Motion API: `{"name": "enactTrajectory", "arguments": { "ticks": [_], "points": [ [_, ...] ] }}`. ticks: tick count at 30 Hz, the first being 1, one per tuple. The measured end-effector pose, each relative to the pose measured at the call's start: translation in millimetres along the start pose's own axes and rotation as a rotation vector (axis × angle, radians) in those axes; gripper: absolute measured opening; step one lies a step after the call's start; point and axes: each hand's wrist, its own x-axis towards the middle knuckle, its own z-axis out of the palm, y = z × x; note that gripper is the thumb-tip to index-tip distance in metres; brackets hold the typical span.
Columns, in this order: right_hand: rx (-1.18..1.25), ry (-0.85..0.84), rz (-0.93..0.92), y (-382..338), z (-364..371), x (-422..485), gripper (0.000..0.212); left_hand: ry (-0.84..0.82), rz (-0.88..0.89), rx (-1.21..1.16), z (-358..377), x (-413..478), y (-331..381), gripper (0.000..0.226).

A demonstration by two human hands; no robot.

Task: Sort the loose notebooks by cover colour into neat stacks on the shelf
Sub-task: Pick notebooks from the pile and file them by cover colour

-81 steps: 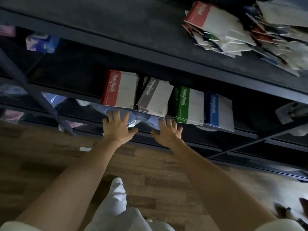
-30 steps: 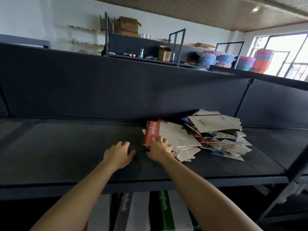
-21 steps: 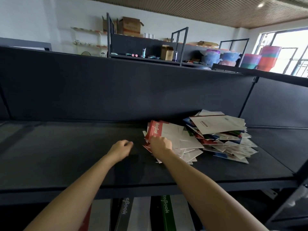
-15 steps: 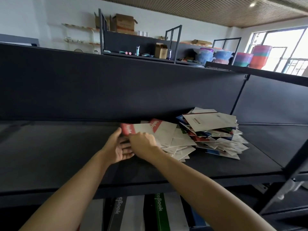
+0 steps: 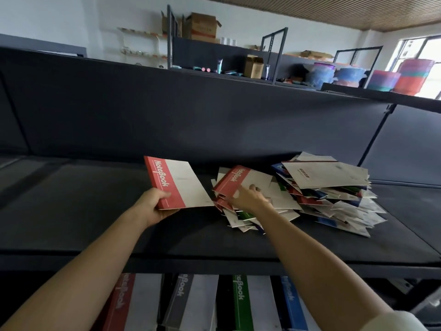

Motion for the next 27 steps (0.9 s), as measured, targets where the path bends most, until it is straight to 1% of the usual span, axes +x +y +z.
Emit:
{"name": "enactTrajectory", "arguments": {
  "ticks": [2, 4, 6, 8, 12, 14, 18, 19, 23, 25, 27],
  "points": [
    [-0.033, -0.014, -0.007, -0.1, -1.7, 6.9, 0.072, 0.013, 0.008, 0.006, -6.5, 0.0, 1.4, 0.042],
    [-0.152, -0.011, -0.033, -4.4, -7.4, 11.9, 0.071, 0.016, 0.021, 0.006, -8.5, -1.3, 1.3, 0.04],
    [-0.213, 0.023, -0.043, -9.8, -8.0, 13.7, 0.067, 0.014, 0.03, -0.004, -7.1, -3.5, 0.4, 0.035],
    [-0.217, 0.069, -0.023, -14.2, -4.8, 11.3, 0.064, 0.005, 0.034, -0.014, -4.8, -5.6, -1.0, 0.03],
    [-0.132, 0.156, 0.018, -16.7, 2.4, 9.9, 0.068, -0.006, 0.038, 0.005, -2.8, -8.8, -4.6, 0.028],
    [-0.162, 0.192, -0.011, -17.5, 4.3, 11.0, 0.063, -0.001, 0.034, 0.008, -2.5, -9.2, -6.7, 0.026],
    [-0.35, 0.228, -0.115, -24.0, 6.6, 8.7, 0.033, -0.004, 0.039, 0.001, 1.5, -11.7, -8.0, 0.027],
    [-0.374, 0.234, -0.134, -24.7, 7.6, 7.7, 0.03, -0.005, 0.035, -0.001, 2.7, -12.7, -7.7, 0.026],
    [-0.373, 0.259, -0.176, -18.8, 11.2, 5.1, 0.036, -0.018, 0.014, 0.009, 3.5, -15.6, -7.6, 0.031],
    [-0.417, 0.261, -0.216, -15.0, 6.1, 4.6, 0.036, -0.048, 0.017, 0.022, 3.5, -17.4, -9.5, 0.034],
    [-0.422, 0.27, -0.23, -18.5, -5.9, -0.8, 0.033, -0.1, 0.029, 0.03, 6.1, -20.3, -11.7, 0.033]
  ]
}}
